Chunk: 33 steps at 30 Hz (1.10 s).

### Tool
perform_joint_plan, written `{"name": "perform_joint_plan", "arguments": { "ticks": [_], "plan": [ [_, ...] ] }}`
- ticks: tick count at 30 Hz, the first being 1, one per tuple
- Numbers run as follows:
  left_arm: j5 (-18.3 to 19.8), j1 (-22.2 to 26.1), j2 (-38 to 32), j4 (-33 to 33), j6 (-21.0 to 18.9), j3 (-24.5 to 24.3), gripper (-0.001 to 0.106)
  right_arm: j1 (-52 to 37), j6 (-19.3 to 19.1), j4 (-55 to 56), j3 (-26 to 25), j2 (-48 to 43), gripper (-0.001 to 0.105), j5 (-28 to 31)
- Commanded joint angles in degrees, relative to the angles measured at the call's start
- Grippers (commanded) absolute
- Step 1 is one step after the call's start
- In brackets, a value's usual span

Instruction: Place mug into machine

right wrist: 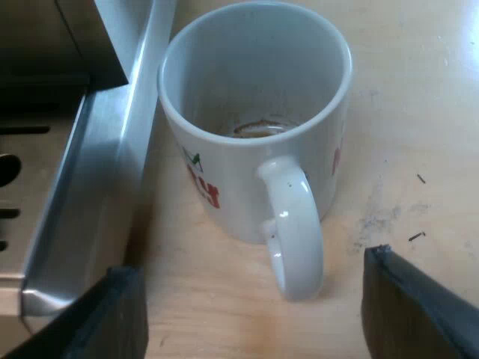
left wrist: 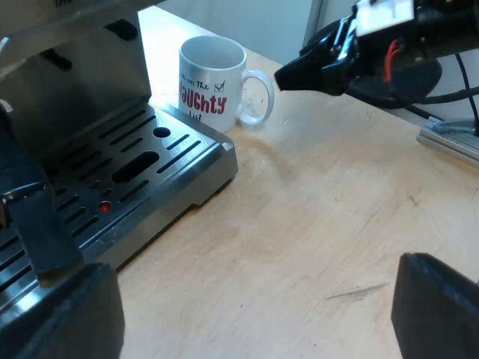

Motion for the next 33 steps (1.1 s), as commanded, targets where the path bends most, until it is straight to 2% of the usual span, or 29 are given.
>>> {"name": "perform_joint_plan", "arguments": {
  "ticks": [1,10,11,13,15,17,23,33],
  "plan": [
    [0.34,-0.29,0.00,-0.13,-0.34,-0.39,0.075,-0.04,-0.56,-2.49,-0.14,2.05,0.062,0.73],
    [0.34,-0.29,0.00,0.98,-0.34,-0.39,0.075,-4.19,-0.63,-8.10,-0.14,8.90,0.062,-0.34],
    [0.34,-0.29,0.00,1.78,-0.34,-0.39,0.075,-5.27,-0.63,-9.43,-0.14,9.98,0.062,-2.14],
    [0.34,-0.29,0.00,2.76,-0.34,-0.39,0.075,-5.55,-1.84,-10.57,-0.14,11.29,0.062,-3.56],
    [0.34,-0.29,0.00,2.94,-0.34,-0.39,0.075,-5.52,-4.88,-12.61,-0.14,13.65,0.062,-5.27],
    [0.34,-0.29,0.00,2.94,-0.34,-0.39,0.075,-5.52,-5.78,-15.13,-0.14,15.41,0.062,-5.81],
    [1.65,-0.29,0.00,2.94,-0.34,-0.39,0.075,-5.52,-5.77,-23.73,-0.14,20.73,0.062,-5.85],
    [1.65,-0.29,0.00,2.94,-0.34,-0.39,0.075,-5.52,-5.77,-33.90,-0.14,29.34,0.062,-5.81]
  ]
}}
